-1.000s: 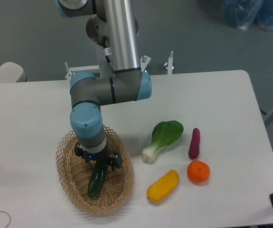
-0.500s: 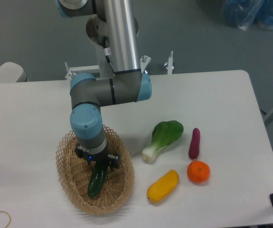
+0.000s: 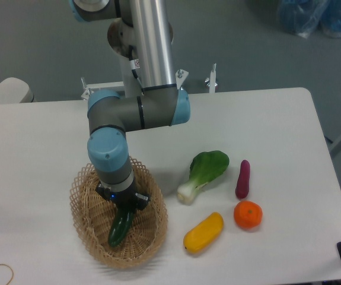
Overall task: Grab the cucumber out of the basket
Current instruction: 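Lift the cucumber out of the basket and carry it beside the eggplant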
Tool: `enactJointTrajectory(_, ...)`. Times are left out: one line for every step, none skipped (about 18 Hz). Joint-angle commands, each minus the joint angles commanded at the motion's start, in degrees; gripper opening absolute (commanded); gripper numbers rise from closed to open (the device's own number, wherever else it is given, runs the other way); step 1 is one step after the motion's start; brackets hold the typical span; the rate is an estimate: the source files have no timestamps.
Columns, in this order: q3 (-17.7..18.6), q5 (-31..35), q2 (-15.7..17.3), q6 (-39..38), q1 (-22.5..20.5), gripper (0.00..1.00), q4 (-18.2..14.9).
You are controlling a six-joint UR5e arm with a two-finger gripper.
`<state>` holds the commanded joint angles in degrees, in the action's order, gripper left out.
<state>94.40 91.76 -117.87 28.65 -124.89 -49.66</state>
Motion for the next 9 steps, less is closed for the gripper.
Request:
enactJointTrajectory(-0.88,0.26,0.88,0.79,-0.35,0.36,-0.09)
enactJointTrajectory(-1.67,1.31,1.76,2.10,-0.62,0.36,-0.18)
enactJointTrajectory(-2.46,2.80,2.81,4.20,-1.57,0.36,-0.44)
enactJointTrajectory(-3.60,3.25,3.86,6.75,-3.06,0.36,-0.62)
enactJointTrajectory(-4.48,3.08,4.74,8.60,-4.47,0.36,-0.88)
enactJointTrajectory(-5.27,2.64,5.36,10.18,-5.96,0.36,-2.01)
enactJointTrajectory(-6.33,2.20,5.98,12.37,-7.98,0.36,-4.02)
enactJointTrajectory(-7.55,1.15,6.77,15.53,-9.91,0.36,-6.57)
enactJointTrajectory(-8.87,0.01,7.12,19.13,-11.59,0.36,-9.20)
